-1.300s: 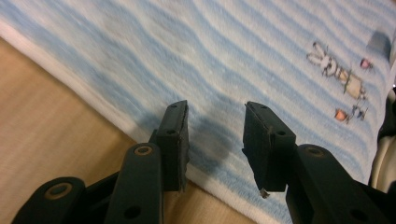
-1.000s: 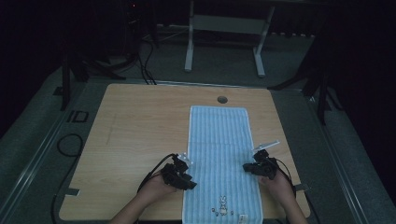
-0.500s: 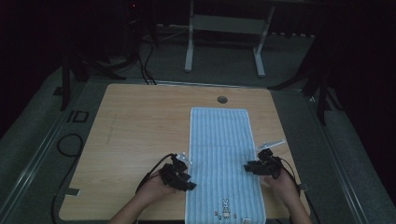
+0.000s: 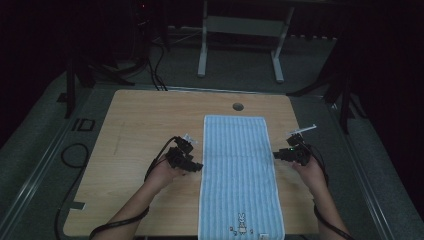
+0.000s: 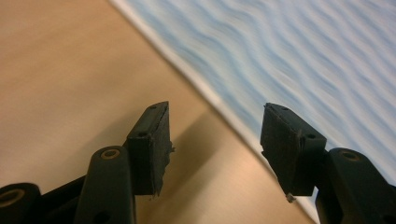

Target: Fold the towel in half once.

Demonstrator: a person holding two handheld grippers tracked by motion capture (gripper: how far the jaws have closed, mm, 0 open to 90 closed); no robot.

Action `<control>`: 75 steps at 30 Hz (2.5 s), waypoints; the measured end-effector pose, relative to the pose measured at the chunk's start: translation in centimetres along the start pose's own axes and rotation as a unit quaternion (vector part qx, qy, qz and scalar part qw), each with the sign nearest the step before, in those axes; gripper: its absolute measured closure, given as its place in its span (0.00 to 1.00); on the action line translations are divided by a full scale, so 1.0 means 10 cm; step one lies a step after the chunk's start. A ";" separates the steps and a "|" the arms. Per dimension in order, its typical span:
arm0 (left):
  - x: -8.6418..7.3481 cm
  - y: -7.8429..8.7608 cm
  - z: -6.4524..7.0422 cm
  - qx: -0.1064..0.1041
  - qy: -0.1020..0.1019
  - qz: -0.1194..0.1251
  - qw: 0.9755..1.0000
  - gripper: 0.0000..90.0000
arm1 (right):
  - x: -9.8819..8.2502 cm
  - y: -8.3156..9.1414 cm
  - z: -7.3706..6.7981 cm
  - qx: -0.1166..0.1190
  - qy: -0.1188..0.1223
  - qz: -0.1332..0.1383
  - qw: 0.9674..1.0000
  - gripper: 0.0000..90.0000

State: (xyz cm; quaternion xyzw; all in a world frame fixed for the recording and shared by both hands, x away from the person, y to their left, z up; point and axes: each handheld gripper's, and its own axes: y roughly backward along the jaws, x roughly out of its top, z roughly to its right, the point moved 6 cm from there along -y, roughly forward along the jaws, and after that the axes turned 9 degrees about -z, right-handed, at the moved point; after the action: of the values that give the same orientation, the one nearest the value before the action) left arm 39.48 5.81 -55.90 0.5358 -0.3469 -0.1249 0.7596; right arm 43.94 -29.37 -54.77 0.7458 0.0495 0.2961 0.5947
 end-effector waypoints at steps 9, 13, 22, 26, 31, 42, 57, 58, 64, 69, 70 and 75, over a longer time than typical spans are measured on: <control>0.43 -0.32 -0.35 0.012 0.049 -0.012 0.999 0.46 | 0.26 -0.32 0.08 0.001 -0.035 -0.022 0.999 0.70; 0.49 -0.41 -0.35 0.014 0.046 -0.016 0.999 0.46 | 0.29 -0.41 0.06 -0.011 -0.027 -0.035 0.999 0.69; 0.58 -0.51 -0.18 0.056 0.007 -0.002 0.998 0.69 | 0.29 -0.48 -0.03 -0.056 0.009 -0.050 0.997 0.84; 0.63 -0.54 -0.13 0.034 0.013 -0.007 0.999 0.91 | 0.31 -0.49 -0.04 -0.054 0.010 -0.050 0.997 0.95; 0.66 -0.49 -0.23 0.025 0.034 0.000 0.999 0.98 | 0.36 -0.49 -0.03 -0.041 0.007 -0.053 0.998 0.98; 0.84 0.08 -0.36 0.048 0.034 0.052 0.997 0.98 | 0.69 -0.12 -0.14 -0.028 0.021 -0.006 0.999 0.98; 0.09 0.51 0.12 0.012 -0.025 0.064 0.998 0.98 | 0.14 0.32 -0.64 0.021 0.074 0.058 0.995 0.98; 0.00 0.48 0.17 0.016 -0.030 0.060 0.998 0.98 | 0.06 0.31 -0.67 0.019 0.079 0.056 0.995 0.98; -0.33 0.35 0.37 0.001 -0.037 0.046 0.998 0.97 | -0.30 0.25 -0.83 0.016 0.102 0.037 0.994 0.98; -0.52 0.17 0.44 -0.007 -0.039 0.021 0.999 0.97 | -0.55 0.11 -0.90 0.028 0.099 0.020 0.995 0.97; -0.54 0.13 0.45 -0.008 -0.042 0.015 0.999 0.97 | -0.60 0.07 -0.91 0.027 0.101 0.013 0.994 0.97; -0.62 -0.01 0.50 -0.013 -0.053 -0.012 0.998 0.97 | -0.77 -0.09 -0.92 0.024 0.099 -0.014 0.995 0.96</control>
State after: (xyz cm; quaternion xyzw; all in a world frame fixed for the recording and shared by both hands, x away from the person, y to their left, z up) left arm 31.66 5.65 -57.52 0.5231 -0.3786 -0.1667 0.7451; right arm 33.33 -24.52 -57.50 0.7258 0.1259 0.3590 0.5731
